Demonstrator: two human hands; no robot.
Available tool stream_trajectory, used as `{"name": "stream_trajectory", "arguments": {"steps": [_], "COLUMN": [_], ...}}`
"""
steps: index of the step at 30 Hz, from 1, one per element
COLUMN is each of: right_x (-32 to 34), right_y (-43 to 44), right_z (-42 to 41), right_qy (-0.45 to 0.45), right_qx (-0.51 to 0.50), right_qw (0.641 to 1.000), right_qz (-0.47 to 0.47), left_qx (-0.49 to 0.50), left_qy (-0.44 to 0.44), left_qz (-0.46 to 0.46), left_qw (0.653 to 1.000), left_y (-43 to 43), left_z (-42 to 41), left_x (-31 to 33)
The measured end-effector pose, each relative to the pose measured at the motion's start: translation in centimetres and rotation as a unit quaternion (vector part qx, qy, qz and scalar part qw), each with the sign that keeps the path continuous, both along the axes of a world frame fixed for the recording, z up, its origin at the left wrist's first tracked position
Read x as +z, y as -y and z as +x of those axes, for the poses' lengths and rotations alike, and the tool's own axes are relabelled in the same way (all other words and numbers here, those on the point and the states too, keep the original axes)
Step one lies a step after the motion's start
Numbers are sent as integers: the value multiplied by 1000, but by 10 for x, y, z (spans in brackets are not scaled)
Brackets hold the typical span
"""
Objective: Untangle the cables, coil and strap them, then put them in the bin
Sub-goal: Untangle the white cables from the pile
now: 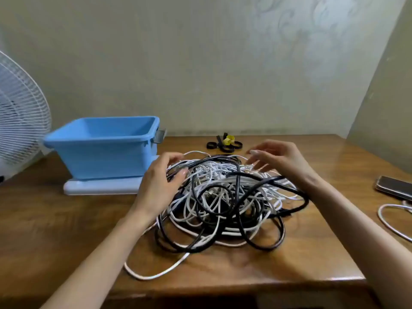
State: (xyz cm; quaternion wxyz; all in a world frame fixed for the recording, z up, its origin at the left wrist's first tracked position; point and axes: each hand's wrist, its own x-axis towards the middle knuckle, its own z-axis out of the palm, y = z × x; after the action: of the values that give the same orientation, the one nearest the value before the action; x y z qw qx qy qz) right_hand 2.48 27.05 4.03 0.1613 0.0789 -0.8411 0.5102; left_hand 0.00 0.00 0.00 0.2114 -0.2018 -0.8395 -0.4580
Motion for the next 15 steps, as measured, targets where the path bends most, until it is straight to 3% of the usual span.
{"name": "stream_trajectory", "arguments": {"steps": [4, 10, 15], "right_x": [-7, -30, -52], "right_y": [3, 20, 21], "right_z": [38, 67, 66], "right_qy": [-14, 6, 3], "right_qx": [3, 36, 51], "right_qw": [1000, 994, 945], "right_qz": [17, 102, 323], "left_qx": [21, -61, -28], "left_qy": [22, 70, 62], "left_qz": [-110, -245, -346], "left_qw": [993, 965, 936], "left_y": [7, 7, 6], "left_z": [30, 48, 40], "left_x": [-15, -41, -55]}}
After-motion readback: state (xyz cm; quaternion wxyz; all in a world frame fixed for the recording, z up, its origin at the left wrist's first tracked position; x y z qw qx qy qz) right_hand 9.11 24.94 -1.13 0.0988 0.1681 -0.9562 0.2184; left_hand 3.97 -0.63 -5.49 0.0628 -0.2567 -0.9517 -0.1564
